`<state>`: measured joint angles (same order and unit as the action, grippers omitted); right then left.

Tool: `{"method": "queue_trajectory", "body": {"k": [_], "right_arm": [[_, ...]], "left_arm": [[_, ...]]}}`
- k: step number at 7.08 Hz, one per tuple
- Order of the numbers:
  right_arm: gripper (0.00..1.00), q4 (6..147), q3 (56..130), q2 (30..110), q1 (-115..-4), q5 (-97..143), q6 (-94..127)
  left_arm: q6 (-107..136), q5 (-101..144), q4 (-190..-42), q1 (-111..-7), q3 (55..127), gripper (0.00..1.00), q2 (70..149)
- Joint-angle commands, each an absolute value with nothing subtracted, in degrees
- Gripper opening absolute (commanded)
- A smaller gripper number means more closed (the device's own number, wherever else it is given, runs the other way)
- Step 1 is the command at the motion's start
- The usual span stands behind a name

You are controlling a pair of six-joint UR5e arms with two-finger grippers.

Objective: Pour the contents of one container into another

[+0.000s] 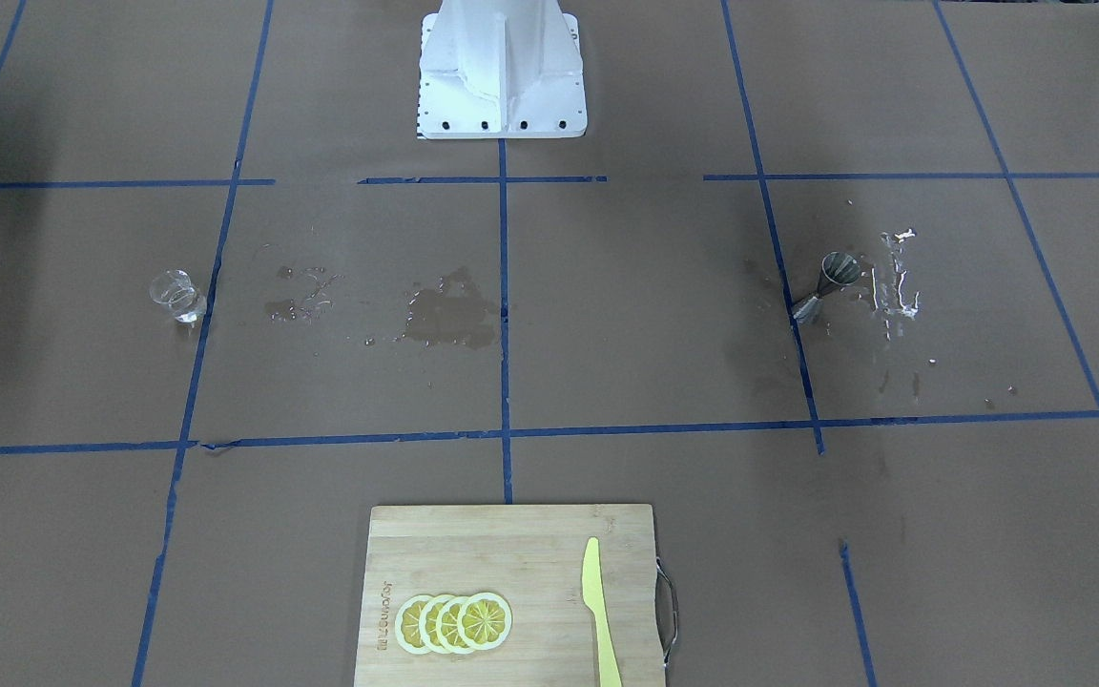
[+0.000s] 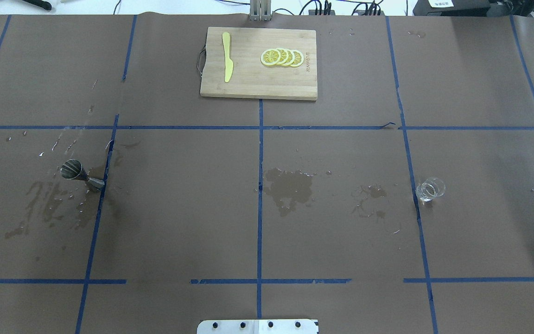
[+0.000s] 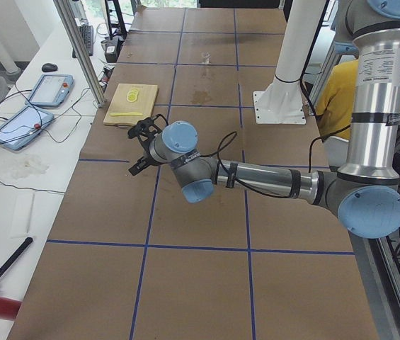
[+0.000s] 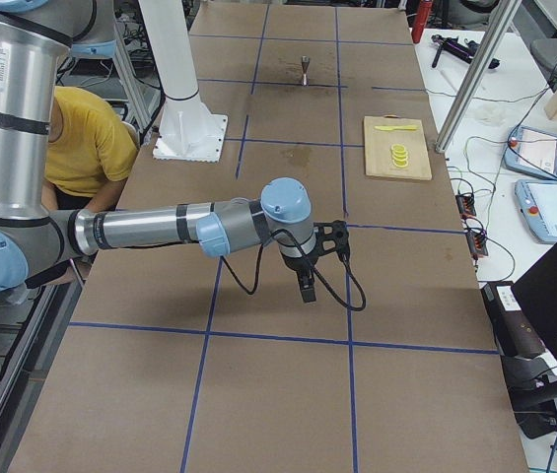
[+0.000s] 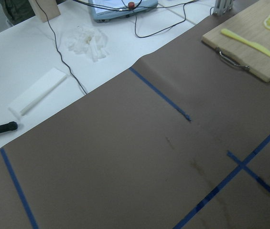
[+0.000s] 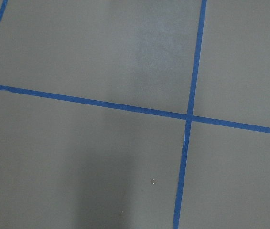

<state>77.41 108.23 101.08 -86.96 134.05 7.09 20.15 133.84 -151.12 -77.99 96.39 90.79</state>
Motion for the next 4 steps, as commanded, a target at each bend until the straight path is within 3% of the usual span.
{"method": "queue_trajectory", "body": {"k": [1, 4], "right_arm": [[1.00, 77.0, 108.1, 101.3, -87.0, 134.1, 7.4], [1.00, 77.0, 108.3, 101.7, -87.2, 134.2, 7.6]], "left_arm": [[36.1, 118.9, -163.7, -64.7, 97.3, 1.00, 89.0], [45.4, 96.3, -172.8, -47.5, 100.9, 1.00, 83.1]]}}
